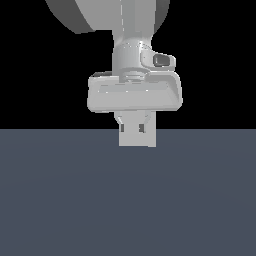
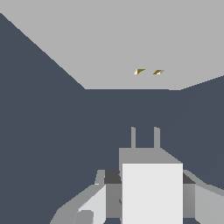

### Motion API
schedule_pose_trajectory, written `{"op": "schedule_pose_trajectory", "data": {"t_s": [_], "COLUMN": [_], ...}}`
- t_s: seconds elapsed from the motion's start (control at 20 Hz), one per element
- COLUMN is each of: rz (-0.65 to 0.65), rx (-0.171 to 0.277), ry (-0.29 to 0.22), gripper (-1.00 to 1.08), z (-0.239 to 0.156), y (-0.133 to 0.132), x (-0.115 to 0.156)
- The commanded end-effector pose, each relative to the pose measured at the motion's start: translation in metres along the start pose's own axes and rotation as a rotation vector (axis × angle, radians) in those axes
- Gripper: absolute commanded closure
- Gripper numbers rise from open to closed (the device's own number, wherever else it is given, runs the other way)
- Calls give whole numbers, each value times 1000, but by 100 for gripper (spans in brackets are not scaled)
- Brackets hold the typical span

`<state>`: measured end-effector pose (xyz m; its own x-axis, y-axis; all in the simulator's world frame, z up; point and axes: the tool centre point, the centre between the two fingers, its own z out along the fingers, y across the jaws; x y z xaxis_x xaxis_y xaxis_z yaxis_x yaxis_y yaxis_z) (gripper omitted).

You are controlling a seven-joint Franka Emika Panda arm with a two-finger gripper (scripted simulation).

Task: Plug the charger into the wall socket.

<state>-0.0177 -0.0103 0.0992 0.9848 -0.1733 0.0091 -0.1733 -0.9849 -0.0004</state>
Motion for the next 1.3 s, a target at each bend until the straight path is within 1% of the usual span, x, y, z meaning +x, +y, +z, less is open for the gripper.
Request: {"op": "schedule_pose_trajectory", "data": {"t_s": [0.0,0.45,0.95,1.25], "rz": [6,6,6,6], "rx": [0,0,0,0], "ry": [-1,-1,-1,-1], "gripper": [108,108,108,108], "z": [-1,0,0,0], "y": [2,2,2,2], "x": [1,7,38,49]}}
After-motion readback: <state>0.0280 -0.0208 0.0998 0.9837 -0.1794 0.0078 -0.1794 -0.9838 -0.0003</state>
